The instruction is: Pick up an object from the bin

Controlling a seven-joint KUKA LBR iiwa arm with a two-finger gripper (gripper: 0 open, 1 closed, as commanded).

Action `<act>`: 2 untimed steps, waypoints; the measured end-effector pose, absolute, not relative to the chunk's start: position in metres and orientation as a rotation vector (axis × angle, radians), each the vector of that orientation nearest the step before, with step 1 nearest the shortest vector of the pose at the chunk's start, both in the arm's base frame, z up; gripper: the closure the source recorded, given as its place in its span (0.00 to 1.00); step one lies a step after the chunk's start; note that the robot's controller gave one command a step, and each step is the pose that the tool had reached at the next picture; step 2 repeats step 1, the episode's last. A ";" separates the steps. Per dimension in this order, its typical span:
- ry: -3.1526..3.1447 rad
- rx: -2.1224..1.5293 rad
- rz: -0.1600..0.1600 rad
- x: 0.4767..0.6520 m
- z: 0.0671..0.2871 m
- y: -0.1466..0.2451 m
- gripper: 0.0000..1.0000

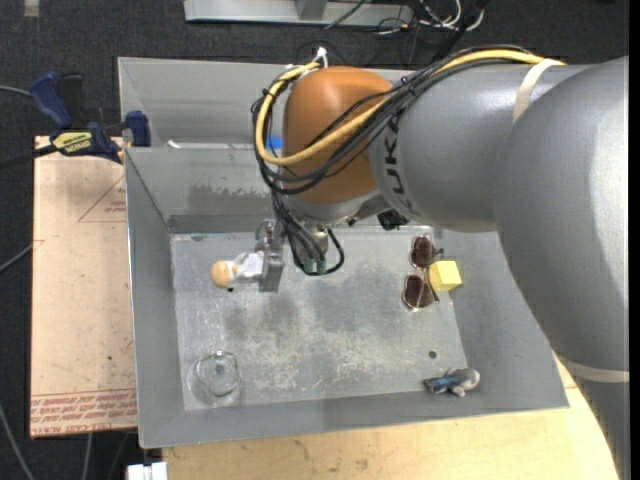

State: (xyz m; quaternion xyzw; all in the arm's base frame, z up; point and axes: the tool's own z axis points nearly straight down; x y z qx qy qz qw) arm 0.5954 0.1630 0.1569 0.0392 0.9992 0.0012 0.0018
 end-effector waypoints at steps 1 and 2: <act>3.135 0.123 0.004 0.595 0.166 0.163 1.00; 3.135 0.123 0.004 0.595 0.166 0.163 1.00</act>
Offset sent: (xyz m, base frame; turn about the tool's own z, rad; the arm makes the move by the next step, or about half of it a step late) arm -0.0001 0.0000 0.0397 0.0000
